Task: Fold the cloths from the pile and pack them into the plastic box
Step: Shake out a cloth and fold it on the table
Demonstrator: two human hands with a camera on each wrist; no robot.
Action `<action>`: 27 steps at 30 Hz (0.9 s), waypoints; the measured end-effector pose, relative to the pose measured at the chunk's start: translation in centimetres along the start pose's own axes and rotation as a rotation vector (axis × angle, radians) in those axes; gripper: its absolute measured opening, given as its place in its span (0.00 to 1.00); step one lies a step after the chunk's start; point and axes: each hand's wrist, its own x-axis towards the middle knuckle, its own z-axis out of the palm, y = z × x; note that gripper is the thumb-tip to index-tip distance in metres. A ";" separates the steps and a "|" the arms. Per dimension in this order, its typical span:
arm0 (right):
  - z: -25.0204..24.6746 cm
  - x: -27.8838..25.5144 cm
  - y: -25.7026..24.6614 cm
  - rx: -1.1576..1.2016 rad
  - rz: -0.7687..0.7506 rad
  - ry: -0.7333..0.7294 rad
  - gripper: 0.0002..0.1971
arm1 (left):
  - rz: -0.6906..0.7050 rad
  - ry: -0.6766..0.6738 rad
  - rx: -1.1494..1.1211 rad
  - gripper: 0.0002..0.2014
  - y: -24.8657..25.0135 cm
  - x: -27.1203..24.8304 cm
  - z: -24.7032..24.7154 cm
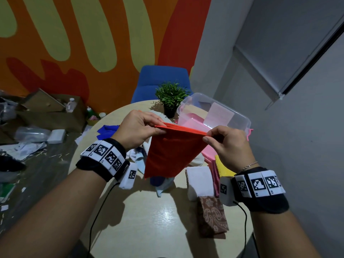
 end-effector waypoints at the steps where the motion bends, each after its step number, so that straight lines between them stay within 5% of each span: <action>1: 0.0 0.0 0.1 0.001 -0.004 0.013 0.03 | 0.001 0.010 -0.012 0.08 0.1 -0.1 0.1; 6: 0.1 -0.2 0.4 0.058 -0.006 0.047 0.02 | 0.023 0.032 -0.082 0.09 0.4 -0.2 0.2; 13: 0.3 0.3 0.9 0.176 0.008 0.054 0.12 | -0.007 0.053 -0.107 0.06 0.2 0.1 0.3; 18: 0.5 1.0 1.4 0.051 0.007 0.030 0.07 | -0.051 0.052 -0.149 0.19 -0.5 0.3 0.4; 22: 1.2 1.0 0.9 0.266 0.101 0.053 0.11 | -0.015 0.019 0.027 0.10 -0.1 0.6 0.6; 27: 1.0 0.3 -0.5 0.583 0.121 0.091 0.19 | 0.000 -0.069 -0.124 0.10 0.8 0.1 0.4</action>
